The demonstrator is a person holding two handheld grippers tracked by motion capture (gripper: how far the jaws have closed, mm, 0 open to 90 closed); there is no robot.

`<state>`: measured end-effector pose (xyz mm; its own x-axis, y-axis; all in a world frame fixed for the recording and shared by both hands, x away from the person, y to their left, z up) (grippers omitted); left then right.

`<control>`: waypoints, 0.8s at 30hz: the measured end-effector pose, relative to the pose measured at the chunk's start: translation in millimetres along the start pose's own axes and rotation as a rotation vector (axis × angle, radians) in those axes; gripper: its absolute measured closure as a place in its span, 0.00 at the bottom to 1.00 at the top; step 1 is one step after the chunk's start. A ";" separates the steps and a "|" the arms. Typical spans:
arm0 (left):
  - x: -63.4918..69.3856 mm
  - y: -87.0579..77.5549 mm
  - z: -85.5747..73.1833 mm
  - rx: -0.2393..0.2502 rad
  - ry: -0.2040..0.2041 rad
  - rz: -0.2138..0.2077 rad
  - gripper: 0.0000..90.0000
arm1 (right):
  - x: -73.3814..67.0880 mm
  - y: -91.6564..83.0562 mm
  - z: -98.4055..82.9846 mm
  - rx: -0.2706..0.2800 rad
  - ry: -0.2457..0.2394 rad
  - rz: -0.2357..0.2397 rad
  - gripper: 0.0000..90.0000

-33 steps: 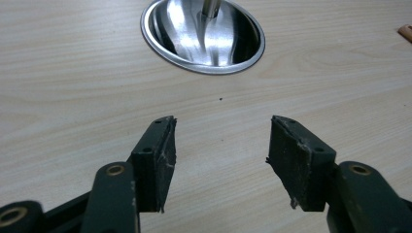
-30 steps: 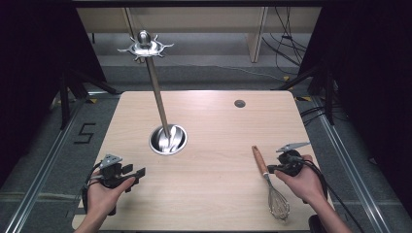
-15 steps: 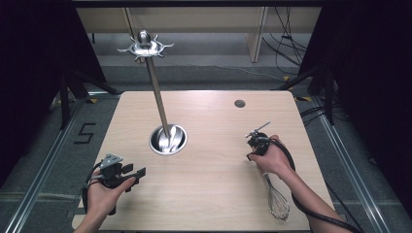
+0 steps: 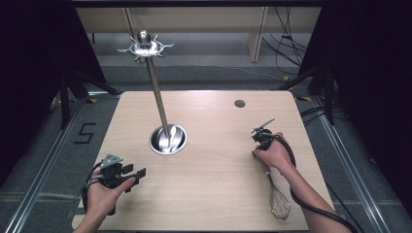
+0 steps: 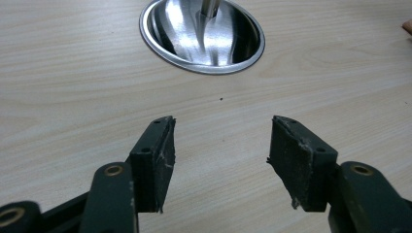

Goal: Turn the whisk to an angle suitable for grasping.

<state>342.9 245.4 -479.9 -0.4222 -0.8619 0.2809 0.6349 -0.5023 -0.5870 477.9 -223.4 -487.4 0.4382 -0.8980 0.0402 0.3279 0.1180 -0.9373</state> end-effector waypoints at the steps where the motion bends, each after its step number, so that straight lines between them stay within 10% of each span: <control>1: 0.0 0.0 0.0 -0.001 0.000 0.001 0.46 | 4.0 0.8 -0.3 0.017 -0.003 -0.013 1.00; 9: 2.4 1.4 0.8 -0.004 0.012 -0.003 0.46 | 32.1 -9.2 -6.7 0.014 0.107 -0.092 1.00; 24: 0.6 3.4 0.7 -0.060 0.039 -0.006 0.46 | 51.1 -49.6 -35.4 0.020 0.180 -0.097 0.61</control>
<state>345.3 243.1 -481.2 -0.4518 -0.8548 0.2554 0.5929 -0.5016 -0.6300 454.4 -290.2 -451.1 0.2476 -0.9666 0.0653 0.3785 0.0345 -0.9249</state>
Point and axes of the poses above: each handheld gripper's, and its own axes: y roughly forward along the jaws, z roughly out of its top, x roughly to its right, the point moved 1 cm from there along y, roughly forward along the jaws, and after that the axes turned 6 degrees about -z, right-handed, at the moved point
